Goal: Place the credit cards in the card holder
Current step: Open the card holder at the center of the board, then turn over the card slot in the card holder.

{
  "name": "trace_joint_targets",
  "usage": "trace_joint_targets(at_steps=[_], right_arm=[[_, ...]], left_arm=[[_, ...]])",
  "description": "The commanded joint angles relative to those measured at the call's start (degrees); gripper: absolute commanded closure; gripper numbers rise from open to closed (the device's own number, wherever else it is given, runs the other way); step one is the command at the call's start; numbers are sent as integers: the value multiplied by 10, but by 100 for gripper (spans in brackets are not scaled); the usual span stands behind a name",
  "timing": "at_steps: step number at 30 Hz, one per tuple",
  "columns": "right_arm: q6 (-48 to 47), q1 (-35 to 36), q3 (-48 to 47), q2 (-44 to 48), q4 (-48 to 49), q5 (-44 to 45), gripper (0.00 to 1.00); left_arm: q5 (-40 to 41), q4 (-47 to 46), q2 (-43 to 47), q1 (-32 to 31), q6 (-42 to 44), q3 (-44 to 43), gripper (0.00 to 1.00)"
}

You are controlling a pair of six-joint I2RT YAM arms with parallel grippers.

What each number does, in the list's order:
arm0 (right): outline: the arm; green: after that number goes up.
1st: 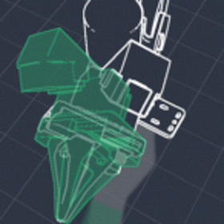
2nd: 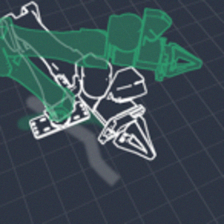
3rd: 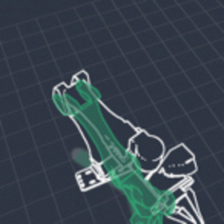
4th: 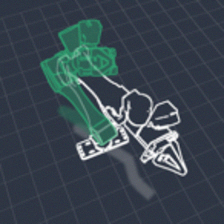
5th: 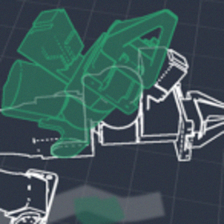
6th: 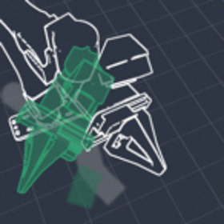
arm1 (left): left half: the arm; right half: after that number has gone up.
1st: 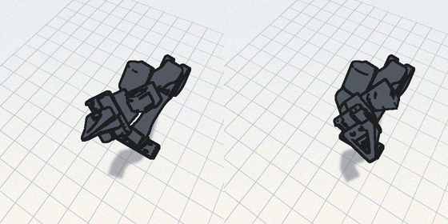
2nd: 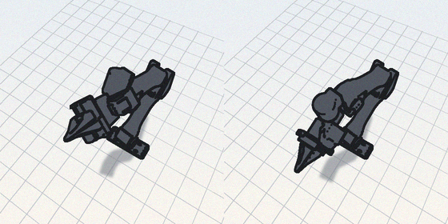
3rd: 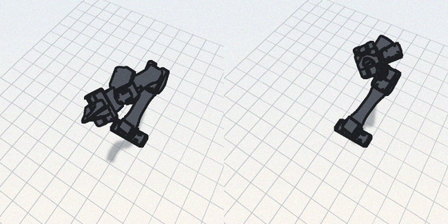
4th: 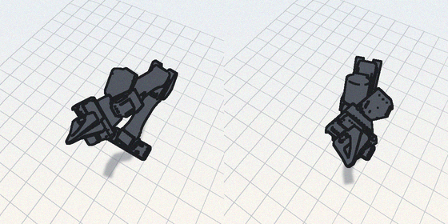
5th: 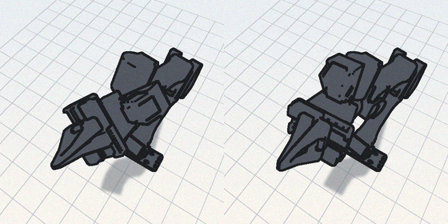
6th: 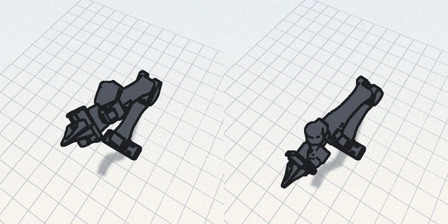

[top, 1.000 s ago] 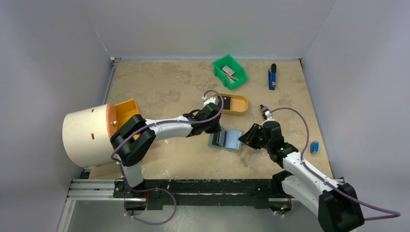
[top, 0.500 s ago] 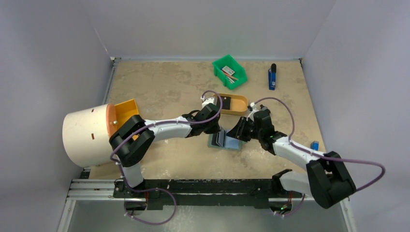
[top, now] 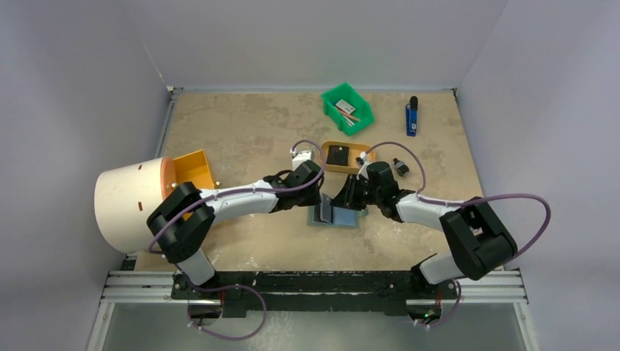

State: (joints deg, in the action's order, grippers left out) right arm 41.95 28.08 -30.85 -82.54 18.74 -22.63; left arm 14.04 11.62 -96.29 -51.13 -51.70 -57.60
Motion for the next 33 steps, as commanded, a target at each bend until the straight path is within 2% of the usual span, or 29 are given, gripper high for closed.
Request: trace_joint_targets(at_steps=[1, 7, 11, 15, 20, 22, 26, 33], right_arm=[[-18, 4, -26, -21, 30, -18, 73], [-18, 5, -35, -21, 21, -4, 74], [-22, 5, -33, 24, -15, 32, 73], [0, 4, -15, 87, -84, 74, 73], [18, 3, 37, 148, -106, 96, 69], [24, 0, 49, 159, -114, 104, 67], [36, -8, 66, 158, -106, 101, 67], [49, -14, 73, 132, -92, 101, 67]], left_arm=[[61, 50, 64, 0, 2, 11, 68], [92, 67, 135, 0, 0, 27, 64], [36, -4, 152, 0, 16, 27, 66], [-30, -59, 109, 0, 24, 8, 71], [-84, -129, 41, 0, 18, 3, 75], [-97, -146, 18, 0, 14, 2, 80], [-115, -165, -12, 0, 9, -1, 89], [-117, -160, -46, 0, 8, -12, 97]])
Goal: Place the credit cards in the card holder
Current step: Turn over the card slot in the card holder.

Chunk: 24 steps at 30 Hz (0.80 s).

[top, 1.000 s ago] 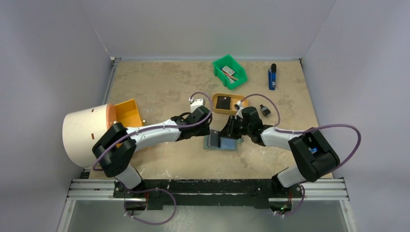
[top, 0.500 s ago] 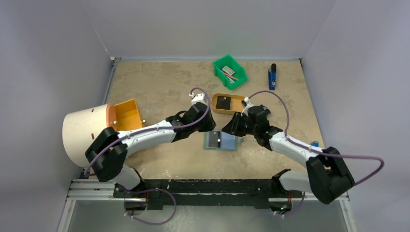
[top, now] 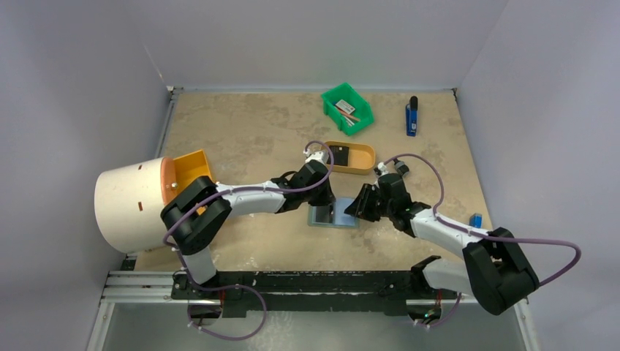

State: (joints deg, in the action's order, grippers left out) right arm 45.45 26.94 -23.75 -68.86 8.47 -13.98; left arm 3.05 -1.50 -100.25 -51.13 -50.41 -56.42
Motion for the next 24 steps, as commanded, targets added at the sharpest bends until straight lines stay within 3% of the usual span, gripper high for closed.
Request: trace_joint_targets(at_steps=[1, 9, 24], right_arm=[[15, -3, 2, -5, 7, 20, 67], [10, -3, 1, -12, -11, 41, 63], [3, -3, 3, -38, 36, 2, 62]], left_arm=[[-1, -23, -8, 0, -5, -22, 98], [31, 4, -19, 0, -6, -14, 100], [28, 2, -35, 0, -12, -7, 100]])
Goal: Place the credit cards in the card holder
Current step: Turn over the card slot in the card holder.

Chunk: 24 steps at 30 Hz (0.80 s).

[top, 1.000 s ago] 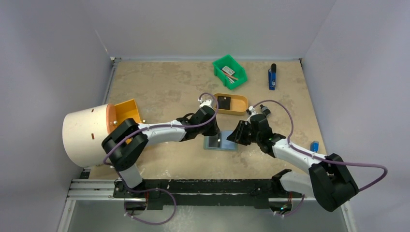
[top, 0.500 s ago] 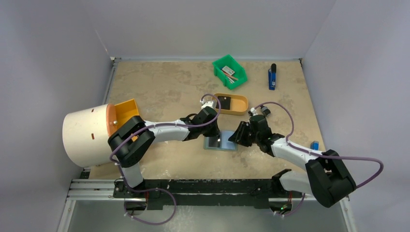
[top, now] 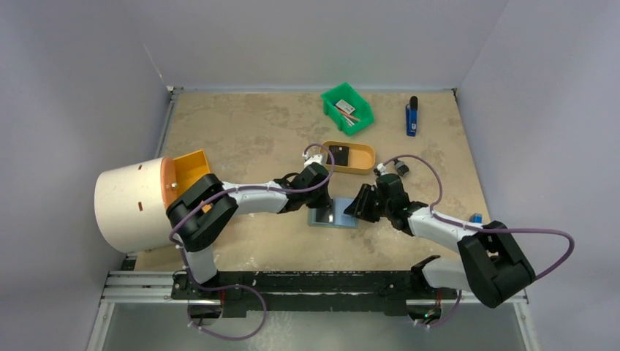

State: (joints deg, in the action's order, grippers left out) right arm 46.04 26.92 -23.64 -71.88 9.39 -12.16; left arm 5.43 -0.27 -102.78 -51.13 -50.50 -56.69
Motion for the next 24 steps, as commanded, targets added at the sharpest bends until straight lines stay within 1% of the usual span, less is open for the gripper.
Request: trace_joint_targets(at_steps=[1, 5, 9, 12, 17, 18, 24], right_arm=[[-4, -3, 2, -10, 31, -19, 62], [-7, -3, -2, -23, 47, -33, 62], [-7, -3, 5, -7, 76, -35, 62], [-12, -3, 5, -4, 95, -59, 63], [-18, -3, -10, -25, 126, -85, 63], [-19, -2, -11, -28, 133, -91, 63], [-20, -2, -22, -29, 135, -94, 63]], left_arm=[[4, -10, -10, 0, -11, -4, 100], [3, -11, -11, 0, -12, -3, 100], [5, -10, -8, 0, -12, -2, 100], [6, -8, -8, 0, -13, -2, 100], [33, 2, 5, 0, -14, -4, 100], [37, 16, 7, 0, -14, -3, 100], [64, 41, 33, 1, -12, -2, 100]])
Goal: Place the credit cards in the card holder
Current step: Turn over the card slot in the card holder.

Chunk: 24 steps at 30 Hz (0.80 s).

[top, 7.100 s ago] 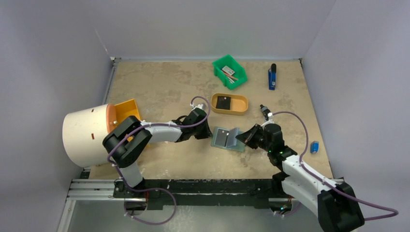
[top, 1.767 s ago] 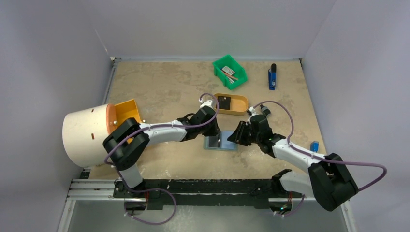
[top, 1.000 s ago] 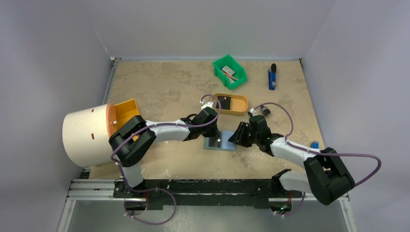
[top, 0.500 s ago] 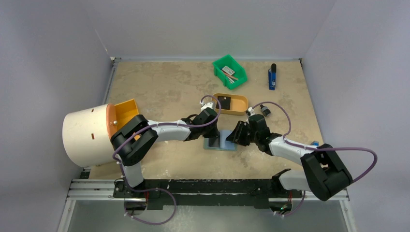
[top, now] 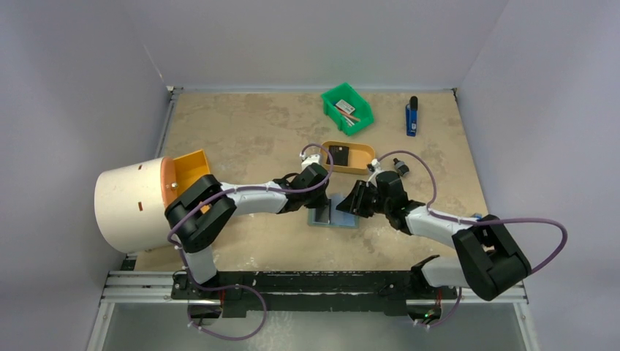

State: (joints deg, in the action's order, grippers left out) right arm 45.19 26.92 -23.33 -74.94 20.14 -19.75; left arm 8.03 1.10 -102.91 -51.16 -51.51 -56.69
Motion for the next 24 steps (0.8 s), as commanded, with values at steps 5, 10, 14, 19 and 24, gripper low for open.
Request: trace_joint_targets(at_steps=[5, 10, 14, 19, 24], right_arm=[[-14, -2, -26, 1, 31, -23, 69], [-20, -1, -33, -3, 40, -41, 65], [-21, -2, -40, -10, 42, -50, 62], [-21, -1, -42, -19, 49, -57, 61], [-21, -1, -45, -24, 52, -64, 58]], left_arm=[[46, 33, 43, 1, 1, -2, 100], [44, 35, 41, 0, 4, -5, 100], [38, 33, 34, 0, 8, -10, 100], [33, 30, 31, 1, 8, -11, 100], [29, 26, 28, 1, 8, -11, 100]])
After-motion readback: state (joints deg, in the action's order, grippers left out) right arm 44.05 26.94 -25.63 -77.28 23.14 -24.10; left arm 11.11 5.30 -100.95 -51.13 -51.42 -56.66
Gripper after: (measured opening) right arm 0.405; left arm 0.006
